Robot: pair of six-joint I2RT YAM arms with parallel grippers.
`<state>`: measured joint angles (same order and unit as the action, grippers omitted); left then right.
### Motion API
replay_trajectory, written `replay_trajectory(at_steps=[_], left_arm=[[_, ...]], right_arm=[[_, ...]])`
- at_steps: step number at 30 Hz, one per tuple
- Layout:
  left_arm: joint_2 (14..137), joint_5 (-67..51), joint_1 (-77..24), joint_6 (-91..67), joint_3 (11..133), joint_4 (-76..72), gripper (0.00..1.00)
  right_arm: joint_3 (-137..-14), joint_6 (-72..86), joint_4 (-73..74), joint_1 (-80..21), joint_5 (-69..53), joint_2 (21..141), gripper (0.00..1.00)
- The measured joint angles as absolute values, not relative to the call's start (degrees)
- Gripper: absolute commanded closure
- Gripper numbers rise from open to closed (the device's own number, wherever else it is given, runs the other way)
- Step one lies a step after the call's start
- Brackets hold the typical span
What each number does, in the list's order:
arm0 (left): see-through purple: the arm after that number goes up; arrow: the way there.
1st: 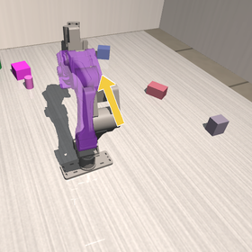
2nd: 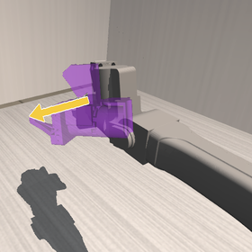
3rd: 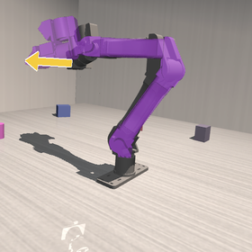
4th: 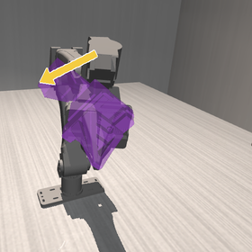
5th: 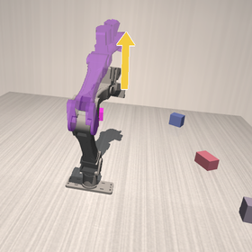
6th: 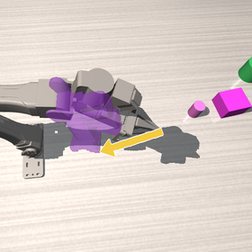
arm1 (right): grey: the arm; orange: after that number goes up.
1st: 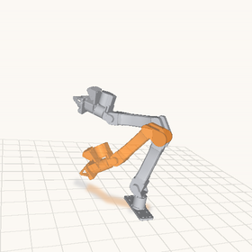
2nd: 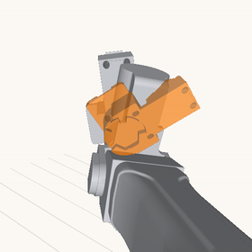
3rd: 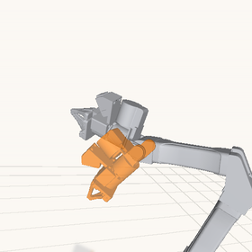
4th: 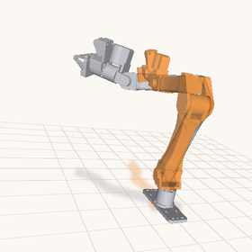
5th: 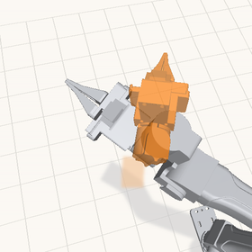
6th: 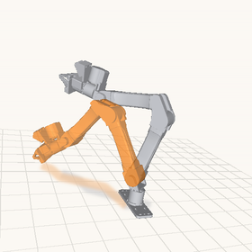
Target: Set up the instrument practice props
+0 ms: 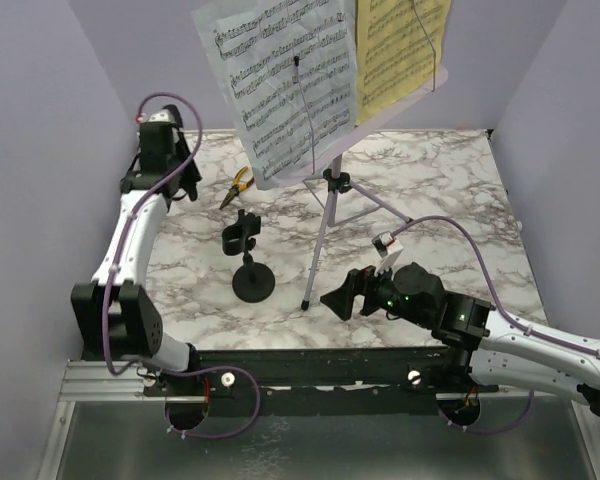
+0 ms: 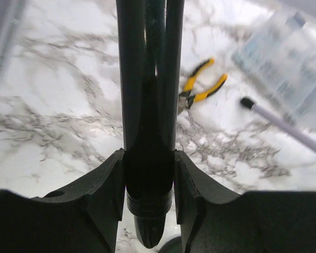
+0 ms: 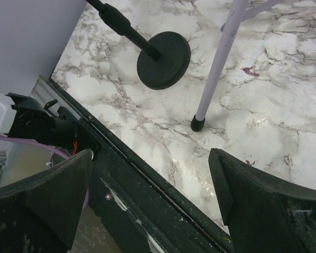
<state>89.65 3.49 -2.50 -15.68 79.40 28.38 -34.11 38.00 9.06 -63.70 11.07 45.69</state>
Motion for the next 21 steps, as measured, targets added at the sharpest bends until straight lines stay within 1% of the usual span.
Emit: replay_trajectory(at_steps=[3,6,10,12,14,16,19,21], left_arm=[[78.0,3.07,1.23,-19.9,76.79,29.34,1.0],[67.46,3.7,1.48,-24.27,75.05,31.03,1.0],[51.77,8.1,1.34,-31.97,71.94,33.71,1.0],[46.63,10.59,1.39,-34.76,71.96,34.59,1.0],[42.54,13.17,1.37,-36.69,73.78,35.77,1.0],[40.99,14.7,0.89,-37.8,77.8,36.12,1.0],[40.27,14.46,-0.97,-38.65,81.89,33.61,1.0],[38.83,13.15,-2.39,-38.79,81.56,31.14,1.0]], right_arm=[[-34.11,38.54,9.96,-63.7,11.53,45.5,0.0],[-34.11,38.63,9.96,-63.7,11.6,45.5,0.0],[-34.11,38.26,9.63,-63.7,11.64,45.8,0.0],[-34.13,37.56,9.21,-63.7,11.62,46.5,0.0],[-34.5,36.73,9.17,-63.7,11.55,47.55,0.0],[-35.38,35.79,9.41,-63.7,11.55,48.86,0.0],[-37.1,34.63,9.89,-63.7,11.51,50.35,0.0],[-37.95,34.13,10.04,-63.7,11.51,50.61,0.0]])
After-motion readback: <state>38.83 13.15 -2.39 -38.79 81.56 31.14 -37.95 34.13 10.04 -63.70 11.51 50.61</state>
